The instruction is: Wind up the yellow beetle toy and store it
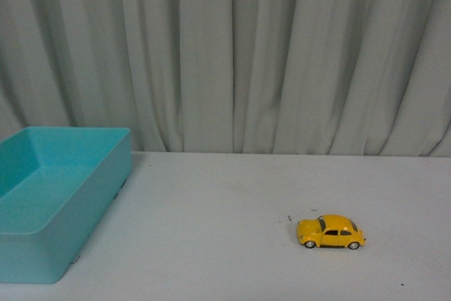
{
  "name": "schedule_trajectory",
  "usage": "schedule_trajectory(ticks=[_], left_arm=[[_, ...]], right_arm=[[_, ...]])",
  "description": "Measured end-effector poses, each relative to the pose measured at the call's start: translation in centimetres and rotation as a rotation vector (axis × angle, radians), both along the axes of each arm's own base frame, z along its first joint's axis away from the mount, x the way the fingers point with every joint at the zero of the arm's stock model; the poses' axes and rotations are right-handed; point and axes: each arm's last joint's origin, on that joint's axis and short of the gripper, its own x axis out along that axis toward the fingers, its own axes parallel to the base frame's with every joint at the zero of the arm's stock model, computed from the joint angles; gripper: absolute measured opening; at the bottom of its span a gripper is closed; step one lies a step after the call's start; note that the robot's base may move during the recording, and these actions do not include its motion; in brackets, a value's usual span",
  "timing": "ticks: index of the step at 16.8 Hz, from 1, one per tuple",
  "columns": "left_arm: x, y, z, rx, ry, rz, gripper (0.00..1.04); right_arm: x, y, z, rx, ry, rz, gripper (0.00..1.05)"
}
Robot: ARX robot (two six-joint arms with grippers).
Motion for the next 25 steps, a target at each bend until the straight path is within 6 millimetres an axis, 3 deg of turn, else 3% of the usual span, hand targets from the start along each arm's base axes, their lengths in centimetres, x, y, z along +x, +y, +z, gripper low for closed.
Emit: schedule_trajectory(ticks=[25], left_arm=[[0.0,0.0,-0.01,0.0,0.001,0.0,0.98]], right_arm=[[0.0,0.0,-0.01,0.0,0.001,0.0,0.98]])
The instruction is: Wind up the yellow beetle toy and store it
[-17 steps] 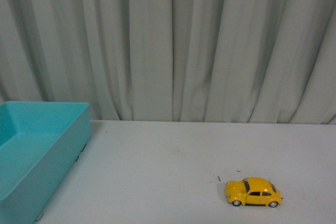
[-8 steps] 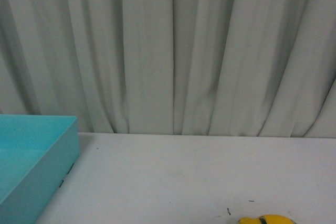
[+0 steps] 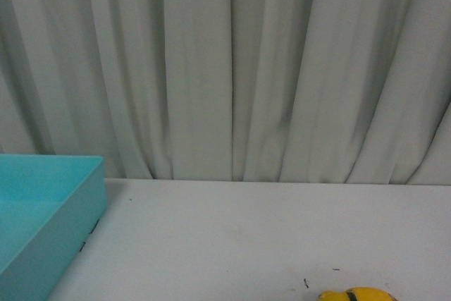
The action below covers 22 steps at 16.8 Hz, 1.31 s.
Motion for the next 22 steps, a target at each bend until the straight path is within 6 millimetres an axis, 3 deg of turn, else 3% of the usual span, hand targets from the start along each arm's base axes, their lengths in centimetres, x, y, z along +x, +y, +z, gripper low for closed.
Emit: schedule_trajectory(ticks=[8,10,12,14,18,22], left_arm=[[0.0,0.0,0.0,0.0,0.0,0.0,0.98],[0.0,0.0,0.0,0.0,0.0,-0.001,0.98],[0.0,0.0,0.0,0.0,0.0,0.0,0.98],[0.0,0.0,0.0,0.0,0.001,-0.001,0.98],[0.0,0.0,0.0,0.0,0.001,0.0,0.98],[0.0,0.0,0.0,0.0,0.0,0.0,0.98]], right_arm=[[0.0,0.0,0.0,0.0,0.0,0.0,0.98],[0.6,-0.3,-0.2,0.102,0.061,0.057,0.98],[2.8,-2.7,0.8,0.209,0.04,0.022,0.98],[6.3,-5.0,3.4,0.2,-0.035,0.019,0.98],[9.9,-6.4,5.0,0.182,-0.076,0.046,0.98],[19.3,-7.2,5.2,0.173,-0.012,0.232,0.98]])
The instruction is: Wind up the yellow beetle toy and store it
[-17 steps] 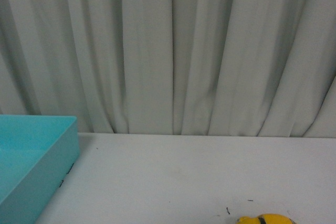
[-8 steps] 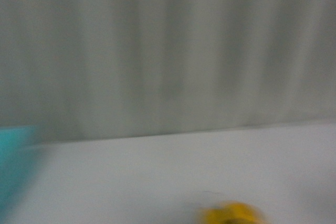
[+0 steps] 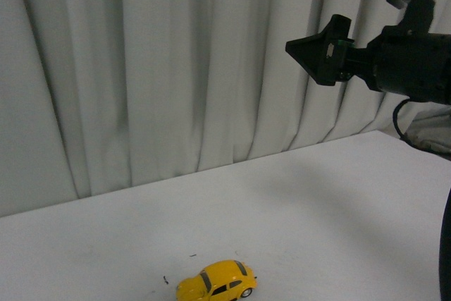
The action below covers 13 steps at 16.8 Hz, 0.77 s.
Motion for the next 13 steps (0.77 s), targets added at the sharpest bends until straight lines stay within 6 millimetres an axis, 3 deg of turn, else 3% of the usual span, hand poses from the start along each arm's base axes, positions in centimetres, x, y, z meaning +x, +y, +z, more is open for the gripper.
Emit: schedule_trajectory(ticks=[1,2,3,7,13], left_arm=[[0.0,0.0,0.0,0.0,0.0,0.0,0.98],[0.0,0.0,0.0,0.0,0.0,0.0,0.98],[0.0,0.0,0.0,0.0,0.0,0.0,0.98],[0.0,0.0,0.0,0.0,0.0,0.0,0.98],[0.0,0.0,0.0,0.0,0.0,0.0,0.98]], right_arm=[[2.0,0.1,0.0,-0.023,0.007,0.046,0.98],[5.7,0.7,-1.4,-0.114,0.073,0.265,0.98],[6.7,1.0,-2.6,-0.167,0.12,0.373,0.98],[8.0,2.2,-5.8,-0.347,0.245,0.67,0.98],[8.1,3.1,-8.4,-0.464,0.321,0.82,0.98]])
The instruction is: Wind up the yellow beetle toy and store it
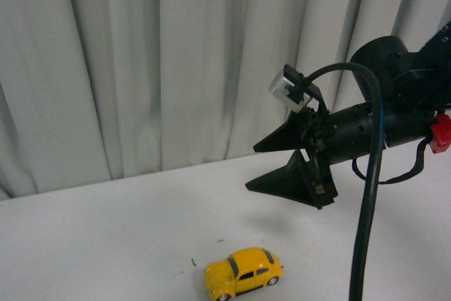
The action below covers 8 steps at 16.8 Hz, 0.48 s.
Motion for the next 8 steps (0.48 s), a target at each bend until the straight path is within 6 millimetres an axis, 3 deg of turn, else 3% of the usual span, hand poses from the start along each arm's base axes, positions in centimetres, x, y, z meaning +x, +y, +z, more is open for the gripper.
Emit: schedule_trajectory(ticks=[4,8], left_arm=[[0.0,0.0,0.0,0.0,0.0,0.0,0.98],[0.0,0.0,0.0,0.0,0.0,0.0,0.98]], right_arm=[[0.5,1.5,-3.6,-0.186,0.059,0.242,0.98],[1.7,2.4,-5.0,-0.283,0.043,0.398,0.98]])
